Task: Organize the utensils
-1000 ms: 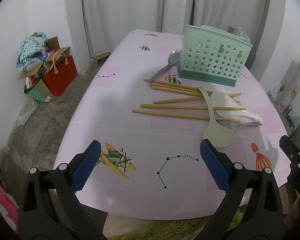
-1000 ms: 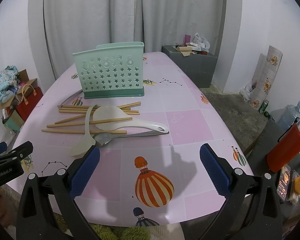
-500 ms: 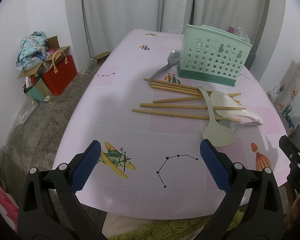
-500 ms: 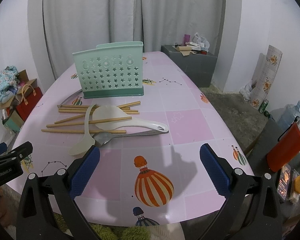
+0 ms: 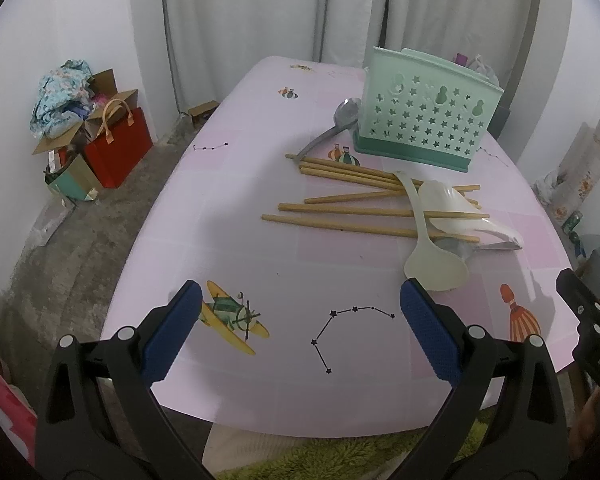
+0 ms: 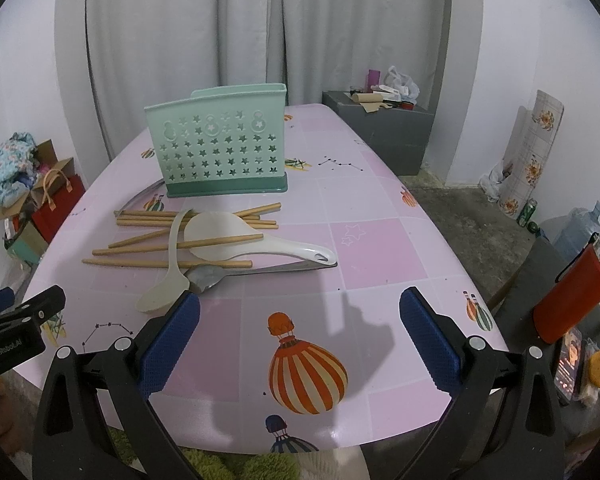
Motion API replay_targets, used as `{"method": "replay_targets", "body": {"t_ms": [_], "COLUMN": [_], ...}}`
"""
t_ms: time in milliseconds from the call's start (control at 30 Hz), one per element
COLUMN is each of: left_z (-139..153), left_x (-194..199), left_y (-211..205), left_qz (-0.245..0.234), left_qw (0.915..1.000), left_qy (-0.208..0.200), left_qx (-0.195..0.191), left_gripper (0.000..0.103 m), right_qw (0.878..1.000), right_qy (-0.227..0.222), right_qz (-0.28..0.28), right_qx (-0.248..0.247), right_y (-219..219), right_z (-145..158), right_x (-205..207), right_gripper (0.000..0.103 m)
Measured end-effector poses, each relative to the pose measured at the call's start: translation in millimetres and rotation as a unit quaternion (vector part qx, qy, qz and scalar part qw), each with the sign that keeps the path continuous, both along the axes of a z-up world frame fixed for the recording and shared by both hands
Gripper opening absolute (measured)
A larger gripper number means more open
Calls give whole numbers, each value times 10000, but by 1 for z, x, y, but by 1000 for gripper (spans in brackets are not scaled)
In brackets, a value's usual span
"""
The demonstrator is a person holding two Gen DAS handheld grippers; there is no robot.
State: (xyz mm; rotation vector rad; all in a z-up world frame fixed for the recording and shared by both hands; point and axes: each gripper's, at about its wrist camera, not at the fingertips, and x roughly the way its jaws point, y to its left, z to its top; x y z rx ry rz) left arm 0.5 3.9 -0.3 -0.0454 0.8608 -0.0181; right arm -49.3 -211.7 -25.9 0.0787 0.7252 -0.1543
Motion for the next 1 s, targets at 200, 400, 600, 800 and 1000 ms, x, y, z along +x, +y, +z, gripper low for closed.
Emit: {"method": "replay_targets", "body": {"t_ms": [200,400,600,800,1000], "left_z": [-3,-16,4,39,33], "left_x": [-1,9,40,116,227], "left_y": [6,18,29,49,54], "left_qz": [33,-163,-375,-419,-1075], "left_qw": [9999,9970,9962,9910,9884], "left_qy": [24,237,-442,-1223,-750], "left_qx": [-138,-714,-644,-336,-763], "left_gripper": [96,96,96,96,84], "right_qw": [9998,9980,9950,9911,9910], "right_qy": [-65,-307,-372,-515,-495], "right_qz": [108,425,888,1189,1212], "right_qx": [-121,-357,-259,300,271], "right_y": [4,16,20,11,14], "right_z": [0,5,7,13,13], "right_x": [4,12,31,55,70], "right_gripper": [97,97,97,97,97]}}
